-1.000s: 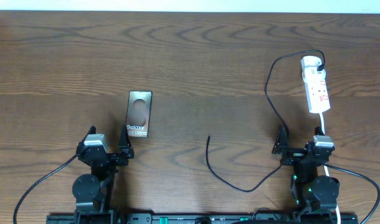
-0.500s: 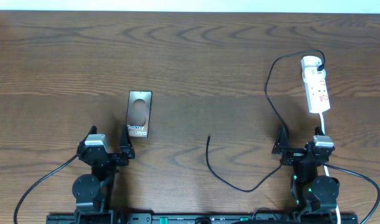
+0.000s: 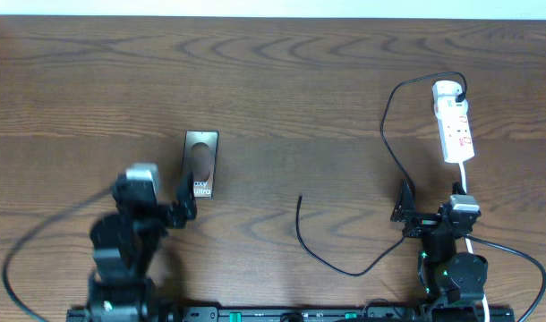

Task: Plug charger to phone and switch on socket
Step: 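Move the left gripper forward over the silver Galaxy phone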

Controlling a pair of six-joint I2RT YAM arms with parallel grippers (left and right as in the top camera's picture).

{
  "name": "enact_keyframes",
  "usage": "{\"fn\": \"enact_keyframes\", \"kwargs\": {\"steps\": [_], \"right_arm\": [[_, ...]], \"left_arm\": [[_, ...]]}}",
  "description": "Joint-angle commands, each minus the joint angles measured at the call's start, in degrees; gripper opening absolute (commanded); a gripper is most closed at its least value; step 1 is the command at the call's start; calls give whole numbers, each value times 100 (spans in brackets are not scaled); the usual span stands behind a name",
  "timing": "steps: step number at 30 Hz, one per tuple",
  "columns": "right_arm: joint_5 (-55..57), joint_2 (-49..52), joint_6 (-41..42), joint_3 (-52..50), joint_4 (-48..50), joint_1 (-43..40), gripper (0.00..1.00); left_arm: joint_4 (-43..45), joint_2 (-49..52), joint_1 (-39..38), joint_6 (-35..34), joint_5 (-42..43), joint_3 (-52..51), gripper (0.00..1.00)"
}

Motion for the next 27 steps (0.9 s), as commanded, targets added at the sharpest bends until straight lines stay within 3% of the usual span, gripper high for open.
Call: {"fn": "enact_keyframes", "kwargs": {"steps": [1, 9, 13, 21, 27], "right_arm": [[-26, -39, -79, -9, -28, 44, 99], [-26, -39, -76, -9, -28, 44, 99], [-26, -39, -76, -9, -28, 44, 99], [-26, -39, -76, -9, -28, 44, 99], [-28, -39, -79, -9, -28, 44, 99]], "left_arm": [[-291, 1351, 20, 120, 330, 1228, 86], [-1987, 3683, 9, 118, 452, 3421, 86], [-2686, 4360, 9, 160, 444, 3873, 86], [-3679, 5222, -415, 516, -297, 4992, 86], [-4277, 5713, -730, 614, -323, 5624, 86]]}}
